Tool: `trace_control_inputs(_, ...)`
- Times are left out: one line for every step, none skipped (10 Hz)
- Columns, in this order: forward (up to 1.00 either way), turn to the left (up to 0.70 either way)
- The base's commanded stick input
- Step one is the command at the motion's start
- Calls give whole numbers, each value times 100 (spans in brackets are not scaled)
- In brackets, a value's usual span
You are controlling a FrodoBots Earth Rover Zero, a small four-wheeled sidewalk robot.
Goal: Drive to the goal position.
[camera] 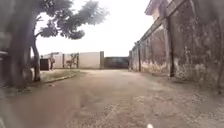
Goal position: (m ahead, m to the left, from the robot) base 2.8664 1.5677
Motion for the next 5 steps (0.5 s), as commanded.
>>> trace_control_inputs(30, 0)
trace_control_inputs(30, 0)
trace_control_inputs(30, 0)
trace_control_inputs(30, 0)
trace_control_inputs(30, 0)
